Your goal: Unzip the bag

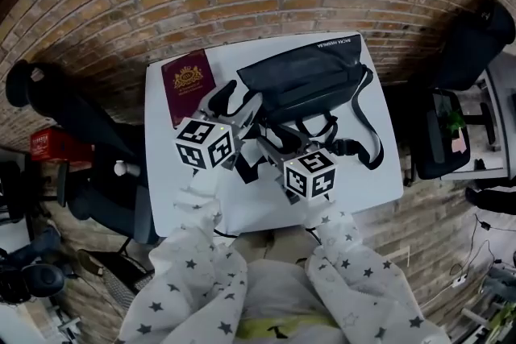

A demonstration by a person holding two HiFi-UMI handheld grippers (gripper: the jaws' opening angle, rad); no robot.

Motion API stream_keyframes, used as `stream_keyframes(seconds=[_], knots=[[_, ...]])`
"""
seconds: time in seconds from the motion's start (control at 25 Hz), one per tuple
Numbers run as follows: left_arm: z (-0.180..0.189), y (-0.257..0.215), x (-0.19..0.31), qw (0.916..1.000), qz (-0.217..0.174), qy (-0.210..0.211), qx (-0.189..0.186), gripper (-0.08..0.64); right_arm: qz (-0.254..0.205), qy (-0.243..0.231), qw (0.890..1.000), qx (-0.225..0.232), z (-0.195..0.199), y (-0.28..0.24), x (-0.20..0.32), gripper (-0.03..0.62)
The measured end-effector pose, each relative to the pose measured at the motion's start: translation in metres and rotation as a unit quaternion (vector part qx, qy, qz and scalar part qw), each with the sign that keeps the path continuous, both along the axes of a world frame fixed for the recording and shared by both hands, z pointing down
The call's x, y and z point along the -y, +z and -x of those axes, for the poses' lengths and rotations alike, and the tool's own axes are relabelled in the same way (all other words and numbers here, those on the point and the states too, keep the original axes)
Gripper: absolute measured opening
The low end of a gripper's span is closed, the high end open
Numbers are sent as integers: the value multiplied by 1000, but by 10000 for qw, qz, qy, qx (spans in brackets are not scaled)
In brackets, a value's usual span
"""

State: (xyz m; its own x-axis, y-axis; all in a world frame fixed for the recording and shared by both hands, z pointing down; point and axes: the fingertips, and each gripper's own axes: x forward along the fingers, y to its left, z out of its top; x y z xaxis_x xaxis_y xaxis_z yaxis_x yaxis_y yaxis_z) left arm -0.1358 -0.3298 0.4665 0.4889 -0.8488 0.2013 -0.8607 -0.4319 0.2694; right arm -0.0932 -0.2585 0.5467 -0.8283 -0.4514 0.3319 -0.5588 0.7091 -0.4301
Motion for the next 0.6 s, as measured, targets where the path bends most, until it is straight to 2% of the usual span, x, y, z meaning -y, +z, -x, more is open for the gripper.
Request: stream_keyframes(seconds=[0.24,0.48,0.6], knots=[[-10,5,12,9998,32,205,-48,272,43,50,9994,-345,2,12,-2,152],[-17,4,22,9997,21,248,-84,272,29,163,9986,-505,-2,14,-1,85],[-20,4,23,9995,15,287,-100,269,43,245,9985,-495,-6,13,0,75]])
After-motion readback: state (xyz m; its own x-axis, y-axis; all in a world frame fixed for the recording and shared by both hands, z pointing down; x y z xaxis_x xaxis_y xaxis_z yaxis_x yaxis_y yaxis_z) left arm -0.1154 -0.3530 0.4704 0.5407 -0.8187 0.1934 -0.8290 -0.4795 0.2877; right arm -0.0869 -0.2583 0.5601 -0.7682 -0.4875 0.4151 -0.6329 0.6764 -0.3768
